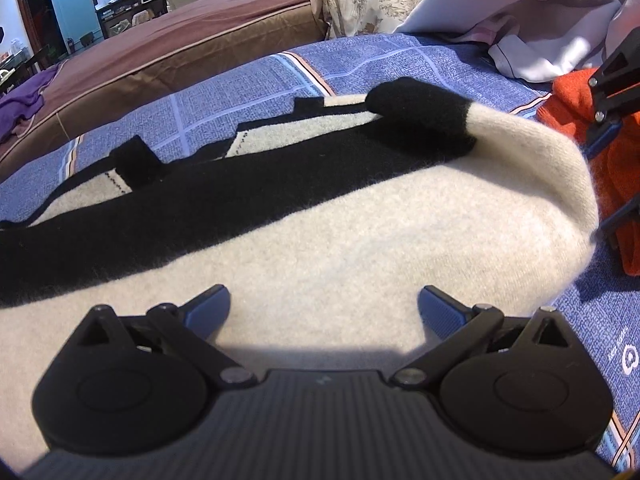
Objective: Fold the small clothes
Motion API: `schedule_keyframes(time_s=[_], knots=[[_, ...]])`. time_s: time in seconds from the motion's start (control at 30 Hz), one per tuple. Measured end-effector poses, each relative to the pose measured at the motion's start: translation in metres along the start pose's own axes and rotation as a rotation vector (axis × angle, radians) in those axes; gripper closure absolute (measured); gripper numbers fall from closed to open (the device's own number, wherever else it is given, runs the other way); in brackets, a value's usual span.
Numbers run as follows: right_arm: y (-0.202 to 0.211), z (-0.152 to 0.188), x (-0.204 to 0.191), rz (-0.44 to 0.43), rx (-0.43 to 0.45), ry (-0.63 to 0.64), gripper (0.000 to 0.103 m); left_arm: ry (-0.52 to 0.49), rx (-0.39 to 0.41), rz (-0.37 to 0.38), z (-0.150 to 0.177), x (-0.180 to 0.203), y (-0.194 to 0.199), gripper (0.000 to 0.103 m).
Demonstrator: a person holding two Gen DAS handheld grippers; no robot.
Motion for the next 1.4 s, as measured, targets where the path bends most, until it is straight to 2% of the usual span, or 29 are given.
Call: schedule_keyframes(time_s=[0.07, 0.1, 0.2, 0.27, 0.33, 0.4, 0.43, 0.5, 0.53, 0.57, 0.63, 0.67, 0.73, 0.83, 0.93, 1.0, 1.1, 1.17, 1.23, 1.27, 1.3, 1.33, 1.4], knots=[[-0.007, -0.004, -0.007, 0.017, 0.062, 0.085, 0.027, 0.000, -0.001, 0.004, 0.000, 0.000, 0.000, 0.000], [-0.010, -0.006, -0.010, -0.002, 0.078, 0.116, 0.028, -0.002, -0.003, 0.006, 0.000, 0.000, 0.000, 0.000], [-0.012, -0.001, -0.020, -0.125, -0.021, 0.198, 0.027, -0.017, -0.008, 0.014, 0.001, 0.000, 0.001, 0.000], [-0.005, 0.003, -0.025, -0.173, -0.051, 0.240, 0.027, -0.023, -0.006, 0.015, 0.001, 0.001, 0.001, 0.000], [-0.002, 0.009, -0.024, -0.146, -0.082, 0.283, 0.027, -0.014, -0.007, 0.016, 0.001, 0.000, 0.000, 0.000], [-0.007, 0.019, -0.019, -0.104, -0.168, 0.332, 0.028, -0.011, -0.009, 0.016, 0.001, 0.000, -0.001, 0.000], [-0.010, 0.022, -0.018, -0.103, -0.189, 0.344, 0.031, -0.012, -0.010, 0.016, 0.001, 0.000, -0.001, 0.000], [-0.013, 0.020, -0.022, -0.149, -0.155, 0.310, 0.071, -0.008, -0.012, 0.018, 0.001, 0.000, -0.001, 0.000], [-0.014, 0.016, -0.023, -0.188, -0.120, 0.263, 0.069, -0.008, -0.013, 0.017, 0.001, 0.000, -0.001, 0.000], [-0.018, 0.015, -0.026, -0.194, -0.125, 0.259, 0.066, -0.011, -0.014, 0.016, 0.001, 0.000, -0.001, 0.000], [-0.027, 0.017, -0.033, -0.123, -0.133, 0.348, 0.075, -0.010, -0.018, 0.017, 0.001, 0.000, -0.001, 0.000], [-0.027, 0.018, -0.031, -0.104, -0.133, 0.343, 0.076, -0.011, -0.019, 0.018, 0.001, 0.000, 0.000, 0.000], [-0.023, 0.019, -0.021, -0.074, -0.160, 0.325, 0.068, -0.013, -0.017, 0.019, 0.001, 0.000, 0.000, 0.000], [-0.014, 0.019, -0.003, 0.023, -0.096, 0.296, 0.062, -0.010, -0.015, 0.017, 0.001, 0.000, -0.001, 0.000], [-0.004, 0.012, -0.010, -0.053, -0.013, 0.260, 0.062, -0.012, -0.018, 0.016, 0.001, 0.000, -0.001, 0.000], [-0.004, 0.009, -0.021, -0.063, 0.015, 0.300, 0.059, -0.011, -0.020, 0.016, 0.001, 0.001, -0.001, 0.000], [-0.011, 0.006, -0.022, -0.069, 0.006, 0.315, 0.060, -0.009, -0.027, 0.012, 0.000, 0.001, -0.001, 0.000], [-0.017, 0.007, -0.020, -0.087, -0.038, 0.311, 0.061, -0.012, -0.029, 0.012, -0.001, 0.002, -0.001, 0.000], [-0.022, 0.012, -0.021, -0.061, -0.089, 0.341, 0.076, -0.011, -0.030, 0.013, -0.001, 0.002, -0.001, 0.000], [-0.023, 0.013, -0.021, -0.061, -0.112, 0.336, 0.089, -0.012, -0.030, 0.015, 0.000, 0.001, -0.001, 0.000], [-0.020, 0.015, -0.020, -0.074, -0.133, 0.308, 0.095, -0.011, -0.030, 0.016, 0.000, 0.001, -0.001, 0.000], [-0.018, 0.016, -0.019, -0.105, -0.158, 0.264, 0.101, -0.010, -0.030, 0.016, 0.000, 0.001, -0.001, 0.000], [-0.009, 0.018, -0.021, -0.222, -0.208, 0.154, 0.103, -0.007, -0.029, 0.018, 0.000, 0.000, -0.001, 0.000]])
Point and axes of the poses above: each gripper's, at about its wrist camera, not at the fingertips, and y roughly against the way its jaws point, x to its right, z to its underside, the point moved 4 cm from there along -y, roughly the way its jaws point, and after that the axes turned 14 degrees about -y, right-handed, at the moved point
